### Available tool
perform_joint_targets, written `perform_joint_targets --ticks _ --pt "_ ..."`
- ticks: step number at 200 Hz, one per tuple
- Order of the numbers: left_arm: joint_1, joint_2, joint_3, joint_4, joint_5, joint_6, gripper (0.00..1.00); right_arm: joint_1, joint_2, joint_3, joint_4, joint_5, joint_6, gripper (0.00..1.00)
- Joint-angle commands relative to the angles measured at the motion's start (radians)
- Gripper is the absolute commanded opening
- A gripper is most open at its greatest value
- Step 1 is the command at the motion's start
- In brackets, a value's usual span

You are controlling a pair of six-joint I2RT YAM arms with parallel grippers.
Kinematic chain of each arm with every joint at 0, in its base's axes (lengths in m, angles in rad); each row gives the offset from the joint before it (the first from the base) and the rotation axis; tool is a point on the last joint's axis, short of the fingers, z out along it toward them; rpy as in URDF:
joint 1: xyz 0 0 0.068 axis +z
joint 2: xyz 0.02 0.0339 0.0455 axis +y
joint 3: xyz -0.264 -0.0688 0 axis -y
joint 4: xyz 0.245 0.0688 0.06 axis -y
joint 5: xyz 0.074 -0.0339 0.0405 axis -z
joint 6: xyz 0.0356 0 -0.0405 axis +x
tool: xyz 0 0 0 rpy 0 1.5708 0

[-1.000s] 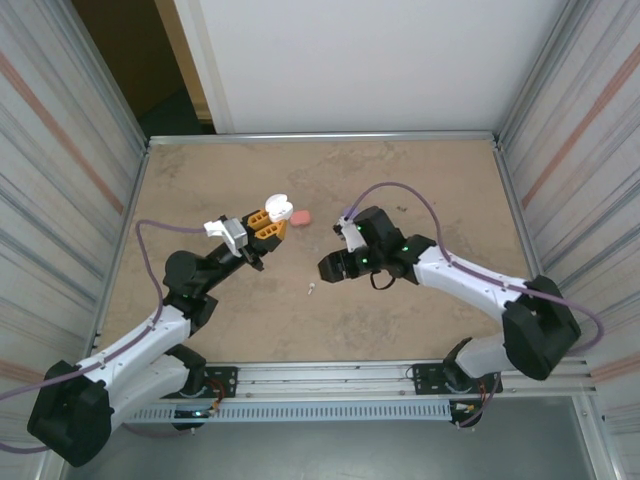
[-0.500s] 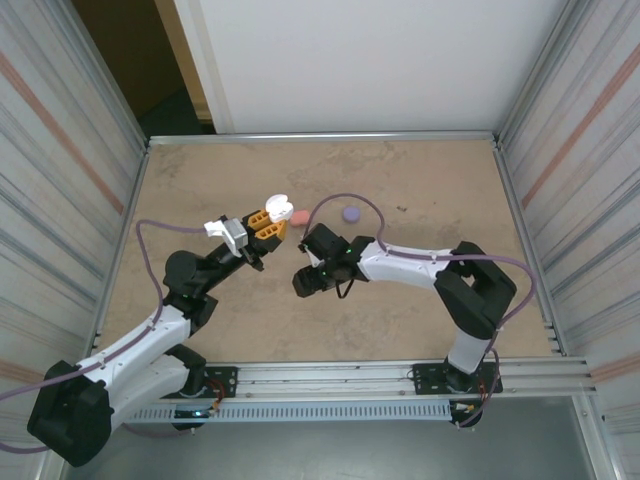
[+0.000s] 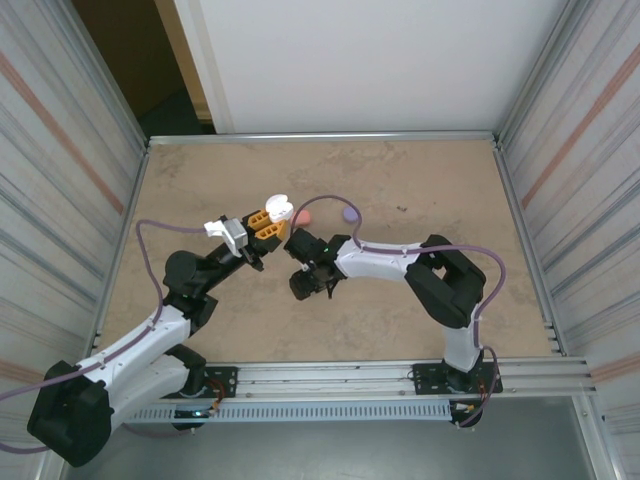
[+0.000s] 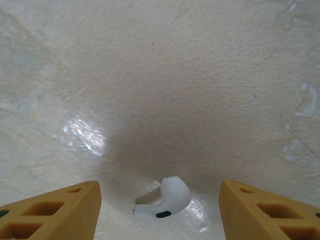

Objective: Insert the wireless bluetooth earbuds into the charging case

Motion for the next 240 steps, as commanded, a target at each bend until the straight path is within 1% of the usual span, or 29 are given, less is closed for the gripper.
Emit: perform_joint_targets --ticks 1,36,43,73,86,96,146,181,216,240 --pt "0.003 -0.022 0.012 0.023 0.016 0.014 0.00 0.010 0.020 0.021 -0.065 0.055 -0.030 0.62" --pt "0.003 -0.021 0.015 0.020 0.016 0.013 0.00 0.013 0.013 0.010 -0.089 0.073 -0.038 0.61" --pt "0.003 -0.021 0.015 0.020 0.016 0.013 0.00 0.014 0.010 0.007 -0.092 0.076 -0.039 0.58" --pt "0.004 -0.019 0.016 0.017 0.015 0.014 0.00 0.015 -0.020 -0.028 -0.092 0.085 -0.030 0.58" --pt "0.004 -0.018 0.018 0.017 0.014 0.014 0.00 0.016 -0.034 -0.042 -0.088 0.088 -0.025 0.57" --pt "0.004 -0.015 0.018 0.017 0.015 0.014 0.00 0.016 -0.041 -0.051 -0.090 0.091 -0.024 0.54" --pt "0.004 -0.014 0.020 0.015 0.015 0.013 0.00 0.016 -0.072 -0.066 -0.099 0.095 -0.032 0.51" --pt "0.003 -0.015 0.020 0.012 0.016 0.013 0.00 0.008 -0.110 -0.058 -0.082 0.020 -0.051 0.52" --pt "0.002 -0.023 0.019 0.010 0.016 0.014 0.00 -0.036 -0.123 -0.036 -0.083 -0.089 -0.074 0.52" --pt "0.003 -0.034 0.015 0.006 0.013 0.016 0.00 -0.047 -0.104 -0.002 -0.104 -0.106 -0.093 0.51"
